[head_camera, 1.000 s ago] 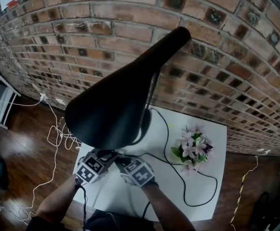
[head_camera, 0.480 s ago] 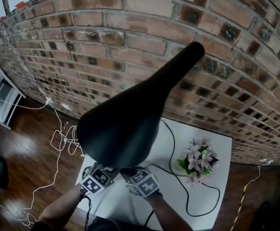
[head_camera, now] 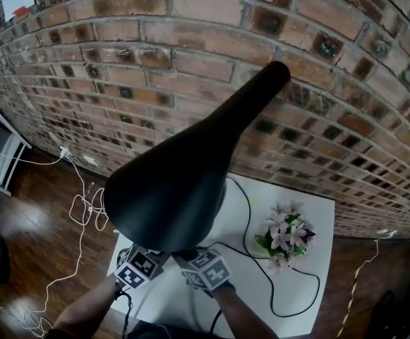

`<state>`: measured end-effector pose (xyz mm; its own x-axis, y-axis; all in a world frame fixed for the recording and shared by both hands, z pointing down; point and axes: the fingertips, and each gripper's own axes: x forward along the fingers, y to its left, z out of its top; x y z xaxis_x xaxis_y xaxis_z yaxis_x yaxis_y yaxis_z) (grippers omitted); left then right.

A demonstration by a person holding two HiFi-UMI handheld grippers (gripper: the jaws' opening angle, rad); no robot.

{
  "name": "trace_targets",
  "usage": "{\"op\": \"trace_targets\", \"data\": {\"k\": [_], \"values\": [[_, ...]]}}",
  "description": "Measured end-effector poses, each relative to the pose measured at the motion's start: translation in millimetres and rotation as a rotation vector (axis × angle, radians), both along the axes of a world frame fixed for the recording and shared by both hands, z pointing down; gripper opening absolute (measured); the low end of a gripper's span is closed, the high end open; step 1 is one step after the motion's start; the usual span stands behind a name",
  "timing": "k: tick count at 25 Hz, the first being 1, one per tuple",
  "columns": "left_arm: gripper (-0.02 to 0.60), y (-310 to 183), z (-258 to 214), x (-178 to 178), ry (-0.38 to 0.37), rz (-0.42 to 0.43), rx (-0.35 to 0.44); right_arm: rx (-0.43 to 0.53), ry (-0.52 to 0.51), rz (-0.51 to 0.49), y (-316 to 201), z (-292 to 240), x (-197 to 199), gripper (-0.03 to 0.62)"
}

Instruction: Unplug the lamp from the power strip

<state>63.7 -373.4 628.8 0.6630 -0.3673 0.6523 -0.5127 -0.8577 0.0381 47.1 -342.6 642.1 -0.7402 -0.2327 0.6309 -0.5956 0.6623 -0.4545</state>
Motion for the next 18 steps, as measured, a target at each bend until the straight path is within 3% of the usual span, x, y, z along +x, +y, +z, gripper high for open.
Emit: {"op": "trace_targets", "data": {"k": [4,8,10,14,18], "values": [[0.087,0.9,-21.6,19.1,-0.038,0.096,0.102,-0.051,0.114,-0.020,15.7,27.1,5.3,0.002],[0.080,3.4,-3.9,9.6,-0.139,0.137,0.026,-0.064,0.083,-0.033,33.8,24.4,11.6,0.006],[0.081,6.1,3.2,1.2,-0.104,0.096,-0.018,-0.023,0.065,-0.036,30.6,17.6,10.1,0.006],[0.081,3.0,-0.7,4.7,-0.112,0.090,-0.003,0.069,0.020,-0.015,16.8,-9.8,7.0,0.006],[0.081,-0.3,1.4,2.5,-0.098,0.079,-0.031,0.182,0.116,0.017,-5.8,-11.0,15.1,0.007]]}}
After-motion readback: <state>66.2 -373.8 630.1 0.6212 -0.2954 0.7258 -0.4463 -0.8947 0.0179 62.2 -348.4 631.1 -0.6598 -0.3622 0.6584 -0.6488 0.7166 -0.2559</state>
